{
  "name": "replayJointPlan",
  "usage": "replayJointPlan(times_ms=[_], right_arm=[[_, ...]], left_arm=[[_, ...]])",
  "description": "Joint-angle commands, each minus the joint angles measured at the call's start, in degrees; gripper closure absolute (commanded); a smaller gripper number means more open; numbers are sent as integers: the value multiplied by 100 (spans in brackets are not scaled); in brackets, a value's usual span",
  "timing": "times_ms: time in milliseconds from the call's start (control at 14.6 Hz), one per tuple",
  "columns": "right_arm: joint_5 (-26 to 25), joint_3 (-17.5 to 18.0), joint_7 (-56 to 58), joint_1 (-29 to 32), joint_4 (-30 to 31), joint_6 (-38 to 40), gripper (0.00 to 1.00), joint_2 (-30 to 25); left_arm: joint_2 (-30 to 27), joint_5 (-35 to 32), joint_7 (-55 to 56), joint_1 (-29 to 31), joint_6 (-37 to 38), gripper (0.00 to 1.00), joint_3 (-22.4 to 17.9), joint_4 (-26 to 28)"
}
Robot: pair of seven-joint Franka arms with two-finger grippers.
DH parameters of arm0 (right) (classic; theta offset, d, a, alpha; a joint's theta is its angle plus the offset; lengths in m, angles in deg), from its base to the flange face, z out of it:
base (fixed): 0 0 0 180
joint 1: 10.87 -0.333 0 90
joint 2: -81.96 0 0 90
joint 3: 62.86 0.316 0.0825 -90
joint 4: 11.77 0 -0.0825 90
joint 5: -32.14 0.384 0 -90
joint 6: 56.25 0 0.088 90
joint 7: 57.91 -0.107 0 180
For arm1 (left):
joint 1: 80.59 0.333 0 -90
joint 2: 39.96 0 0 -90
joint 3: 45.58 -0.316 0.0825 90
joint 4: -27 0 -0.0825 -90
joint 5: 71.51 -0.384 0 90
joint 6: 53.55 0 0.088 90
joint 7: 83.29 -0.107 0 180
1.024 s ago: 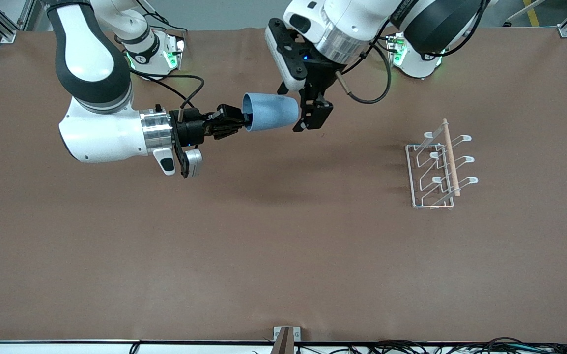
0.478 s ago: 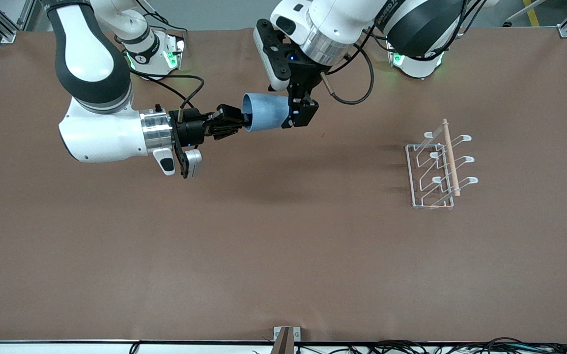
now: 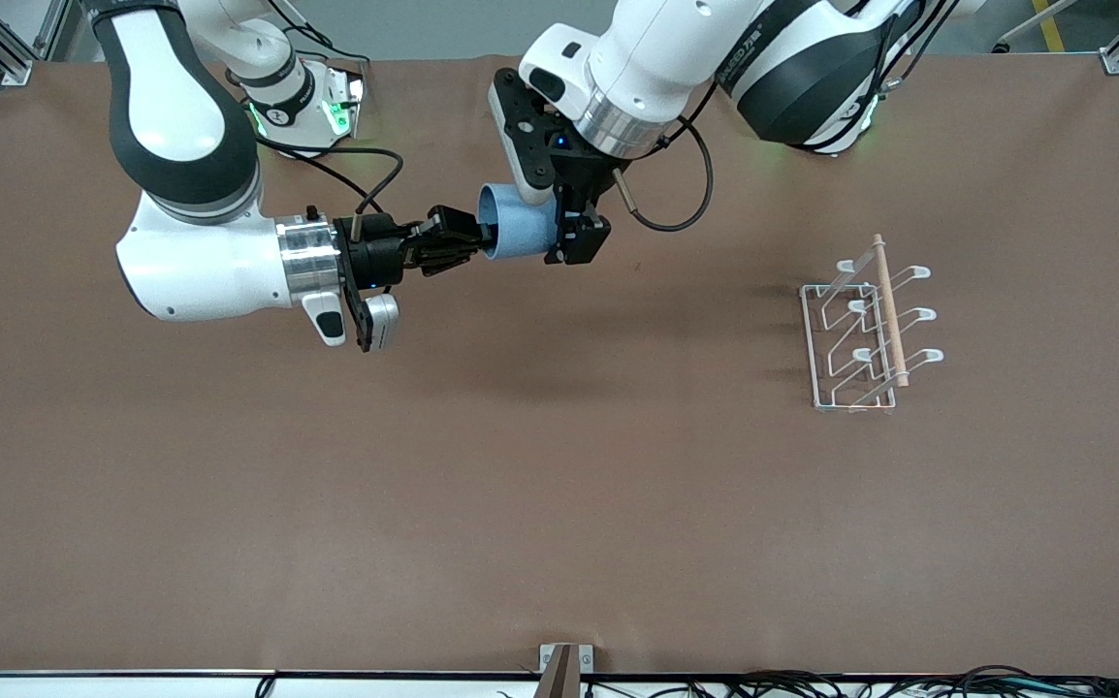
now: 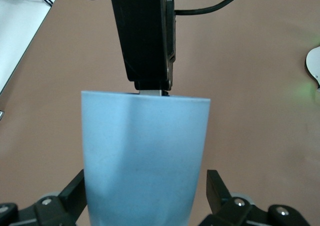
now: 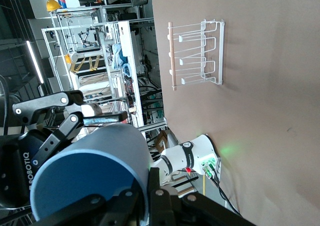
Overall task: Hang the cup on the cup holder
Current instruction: 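Hold the cup with the right gripper while the left gripper reaches it, then grasp the cup base with the left gripper and open the right gripper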
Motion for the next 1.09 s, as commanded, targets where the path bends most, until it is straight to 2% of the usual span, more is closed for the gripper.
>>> replayJointPlan(times_ms=[0,137,273,341,410,683,819,956,1024], right_arm=[[157,-33,75,-45,64,-12,98,-30],[149,-33,57,-45,64,-12,97,-30],[157,-33,48,-37,64,5,92,-30],[157,-33,31,-28,64,23,64,-30],[157,-33,22,-19,56,31,1,-30],[114,-51,22,16,64,-21,0,-30],[70,-103,5,60,125,-30,0,-56],[-280,-174,-101,235,266,-39,0,-92],[-682,-226,-127,349,275,-30,0,-109]], left_arm=[[108,-167,10,-45,1,12,30,-104],[117,-299,36,-54,1,33,30,-104],[117,-334,36,-54,1,47,30,-104],[108,-404,36,-54,1,52,30,-104],[108,-483,27,-54,1,53,30,-104],[56,-695,-34,51,106,52,4,-113],[38,-782,-61,87,412,52,-23,-122],[20,-1185,-61,191,842,52,-49,-130],[12,-1335,-61,262,1114,52,-49,-131]])
